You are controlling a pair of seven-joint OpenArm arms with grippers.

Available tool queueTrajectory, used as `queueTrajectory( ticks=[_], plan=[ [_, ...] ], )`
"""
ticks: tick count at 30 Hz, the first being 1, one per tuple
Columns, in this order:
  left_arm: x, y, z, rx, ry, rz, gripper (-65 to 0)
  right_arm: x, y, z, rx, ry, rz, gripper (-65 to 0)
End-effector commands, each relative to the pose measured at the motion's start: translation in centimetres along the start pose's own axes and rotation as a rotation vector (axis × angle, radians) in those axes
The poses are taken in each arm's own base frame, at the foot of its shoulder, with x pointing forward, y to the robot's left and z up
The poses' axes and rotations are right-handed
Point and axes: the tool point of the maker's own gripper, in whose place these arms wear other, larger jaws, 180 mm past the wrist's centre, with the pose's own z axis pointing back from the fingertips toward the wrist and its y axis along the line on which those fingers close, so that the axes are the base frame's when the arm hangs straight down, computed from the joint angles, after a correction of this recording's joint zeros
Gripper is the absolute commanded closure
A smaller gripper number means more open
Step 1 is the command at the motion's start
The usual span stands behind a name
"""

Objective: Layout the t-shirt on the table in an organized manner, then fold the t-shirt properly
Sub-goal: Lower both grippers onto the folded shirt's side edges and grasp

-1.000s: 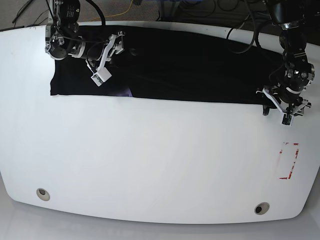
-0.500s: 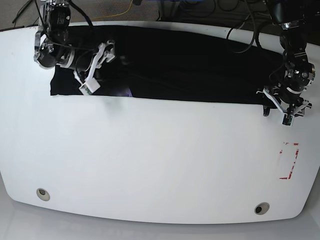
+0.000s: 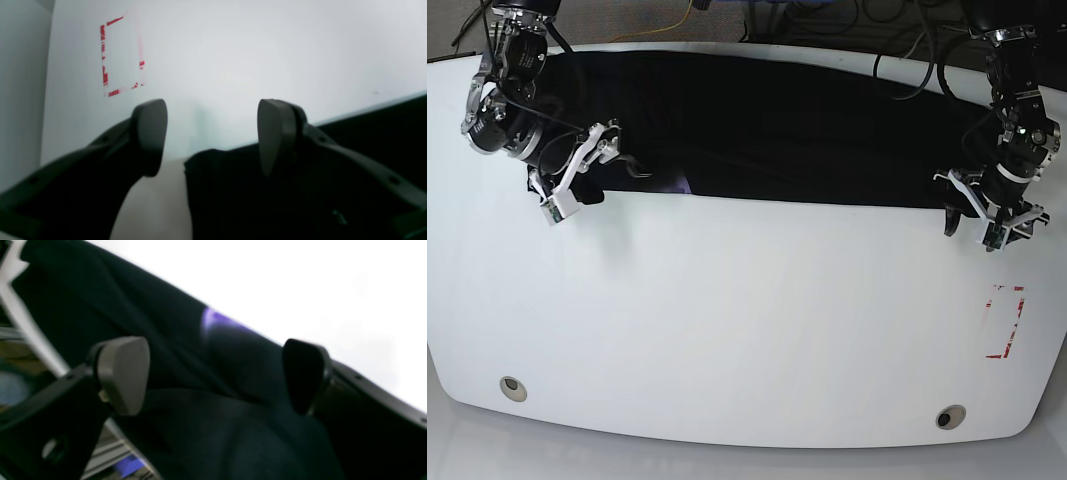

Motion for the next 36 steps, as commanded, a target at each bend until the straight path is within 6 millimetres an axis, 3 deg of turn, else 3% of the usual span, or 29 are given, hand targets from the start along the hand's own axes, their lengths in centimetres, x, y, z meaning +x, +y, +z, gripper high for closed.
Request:
queueTrajectory(
  ticks=[1, 2, 5, 6, 8, 9, 14, 18, 26, 36],
  plan=[
    [1.2, -0.1, 0.7, 0.001, -0.046, -0.018, -38.3, 1.0, -0.7, 0.6, -0.043, -0.043, 0.030, -43.7],
    [1.1, -0.2, 0.8, -0.001, -0.043, -0.019, -37.4, 0.9, -0.8, 0.6, -0.047, -0.046, 0.030, -40.9],
    [0.1, -0.7, 1.2, -0.013, -0.022, -0.020, -24.1, 0.9, -1.1, 0.6, -0.080, -0.070, 0.040, -19.5],
    [-0.2, -0.9, 1.2, -0.018, -0.015, -0.018, -16.3, 0.9, -1.3, 0.6, -0.093, -0.078, 0.044, -10.6],
    [-0.6, -1.1, 1.3, -0.022, -0.005, -0.018, -3.5, 0.5, -1.3, 0.5, -0.103, -0.077, 0.039, 0.0],
    [-1.0, -1.3, 1.4, -0.026, 0.005, -0.018, 0.0, 0.2, -1.4, 0.5, -0.111, -0.066, 0.039, 0.0],
    [-2.6, -2.0, 1.9, -0.042, 0.044, -0.016, 0.0, -0.8, -1.0, -0.3, -0.120, -0.031, 0.057, -1.4],
    [-4.4, -3.0, 2.6, -0.062, 0.087, -0.005, 0.0, -2.8, 0.4, -1.5, -0.097, 0.033, 0.072, 0.0],
    [-7.6, -5.0, 3.8, -0.099, 0.162, 0.024, 0.0, -5.2, 1.7, -2.0, -0.077, 0.073, 0.025, 0.0],
    [-11.5, -6.1, 4.3, -0.131, 0.260, 0.060, 0.0, -8.5, 0.7, -2.0, -0.146, 0.181, 0.030, 0.0]
  ],
)
